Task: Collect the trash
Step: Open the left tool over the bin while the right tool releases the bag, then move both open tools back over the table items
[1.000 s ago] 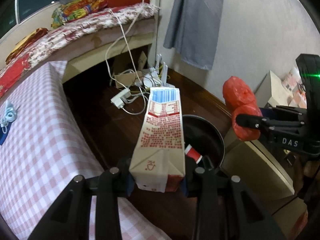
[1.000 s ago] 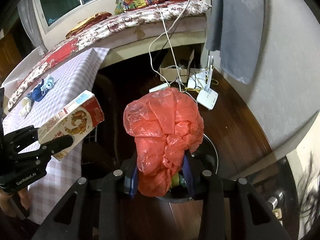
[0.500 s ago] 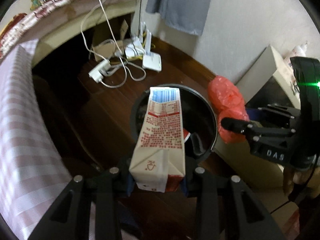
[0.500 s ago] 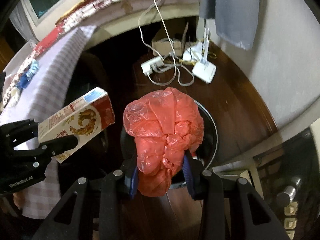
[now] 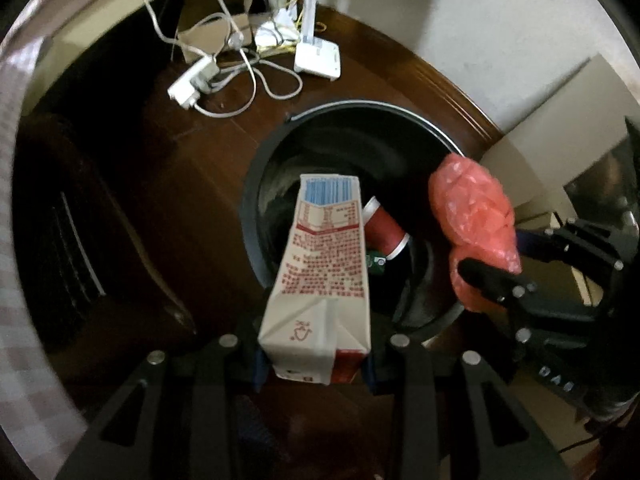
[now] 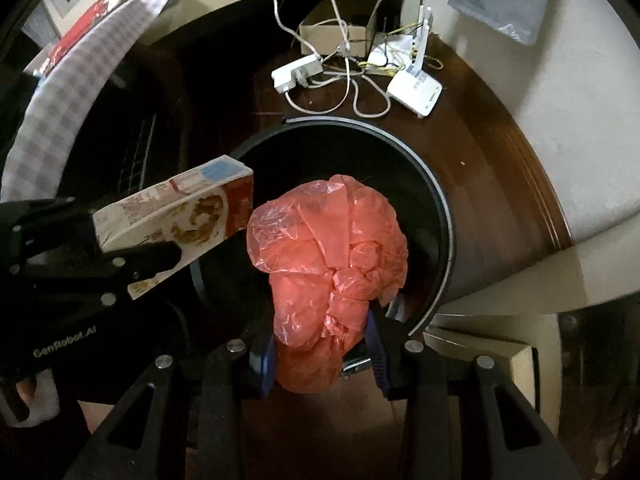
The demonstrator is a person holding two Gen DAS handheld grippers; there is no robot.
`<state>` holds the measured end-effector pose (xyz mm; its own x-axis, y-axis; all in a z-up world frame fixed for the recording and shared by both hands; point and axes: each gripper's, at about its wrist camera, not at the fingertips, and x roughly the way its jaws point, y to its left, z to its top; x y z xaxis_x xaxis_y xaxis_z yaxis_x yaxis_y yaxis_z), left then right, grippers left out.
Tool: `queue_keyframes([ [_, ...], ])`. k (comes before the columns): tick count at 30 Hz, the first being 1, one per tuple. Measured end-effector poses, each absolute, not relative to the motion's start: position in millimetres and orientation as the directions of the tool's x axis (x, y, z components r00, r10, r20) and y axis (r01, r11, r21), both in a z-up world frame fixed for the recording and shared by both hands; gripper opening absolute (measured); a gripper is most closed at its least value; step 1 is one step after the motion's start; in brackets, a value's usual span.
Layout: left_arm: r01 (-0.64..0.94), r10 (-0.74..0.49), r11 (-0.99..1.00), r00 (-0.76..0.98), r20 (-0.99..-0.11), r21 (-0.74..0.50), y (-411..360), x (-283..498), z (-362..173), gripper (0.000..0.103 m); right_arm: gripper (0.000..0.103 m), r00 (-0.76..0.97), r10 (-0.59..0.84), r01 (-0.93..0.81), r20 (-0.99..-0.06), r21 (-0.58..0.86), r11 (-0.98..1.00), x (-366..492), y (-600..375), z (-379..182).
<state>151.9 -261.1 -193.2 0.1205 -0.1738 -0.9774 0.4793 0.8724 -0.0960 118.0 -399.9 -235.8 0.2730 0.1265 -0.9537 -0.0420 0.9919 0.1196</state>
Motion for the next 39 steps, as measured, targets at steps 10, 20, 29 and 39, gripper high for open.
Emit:
queue_keyframes([
  [10, 0.408, -0.128, 0.913, 0.214, -0.969, -0.03, -249.4, 151.9, -173.9, 0.093, 0.084, 0.323, 0.036, 0.013, -0.946, 0.042, 0.999, 105.6, -422.2, -228.7],
  [20, 0.385, -0.171, 0.923, 0.383, -0.908, -0.011, -227.7, 133.8, -115.2, 0.103, 0.103, 0.358, 0.006, 0.169, -0.934, 0.071, 0.983, 88.4, -431.1, -173.2],
  [29, 0.379, -0.232, 0.924, 0.452, -0.862, -0.05, -211.1, 126.1, -73.1, 0.103, 0.103, 0.425, -0.029, 0.241, -0.905, 0.082, 0.967, 83.7, -428.6, -130.7],
  [39, 0.349, -0.238, 0.936, 0.536, -0.81, -0.044, -184.4, 122.6, -45.2, 0.103, 0.103, 0.476, -0.037, 0.214, -0.879, 0.075, 0.974, 87.9, -406.1, -100.4],
])
